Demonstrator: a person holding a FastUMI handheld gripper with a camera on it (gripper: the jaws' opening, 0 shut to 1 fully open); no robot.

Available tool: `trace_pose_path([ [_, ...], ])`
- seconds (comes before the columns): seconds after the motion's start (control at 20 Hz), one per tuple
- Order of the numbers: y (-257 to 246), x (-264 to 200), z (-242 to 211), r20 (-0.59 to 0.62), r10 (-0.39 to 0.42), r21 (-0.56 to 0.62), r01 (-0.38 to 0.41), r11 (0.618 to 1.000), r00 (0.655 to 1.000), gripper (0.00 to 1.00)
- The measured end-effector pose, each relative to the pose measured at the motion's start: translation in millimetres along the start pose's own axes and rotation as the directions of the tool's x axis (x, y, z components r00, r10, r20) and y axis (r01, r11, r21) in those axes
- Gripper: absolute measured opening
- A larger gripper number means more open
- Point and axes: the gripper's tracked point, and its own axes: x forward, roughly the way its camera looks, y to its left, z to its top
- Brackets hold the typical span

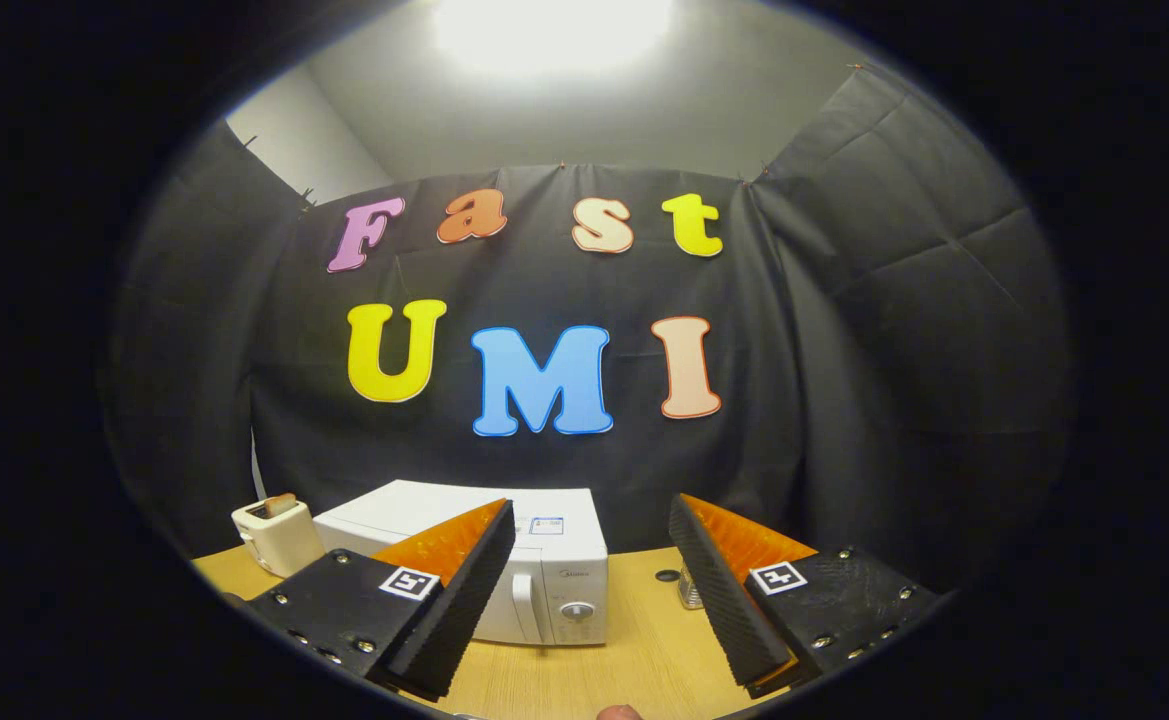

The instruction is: Open the microwave, put the food inside, and close the microwave door.

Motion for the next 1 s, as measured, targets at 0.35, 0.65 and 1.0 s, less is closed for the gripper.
trace_pose_path([
  [0.35,13.3,41.8,-32.1,-0.041,0.077,-0.002,-0.077,0.997,0.996,0.97],
  [0.65,26.3,71.8,-75.8,-0.117,0.121,-0.003,-0.122,0.993,0.986,0.97],
  [1.0,46.9,96.0,-133.2,-0.222,0.158,-0.030,-0.169,0.985,0.962,0.98],
])
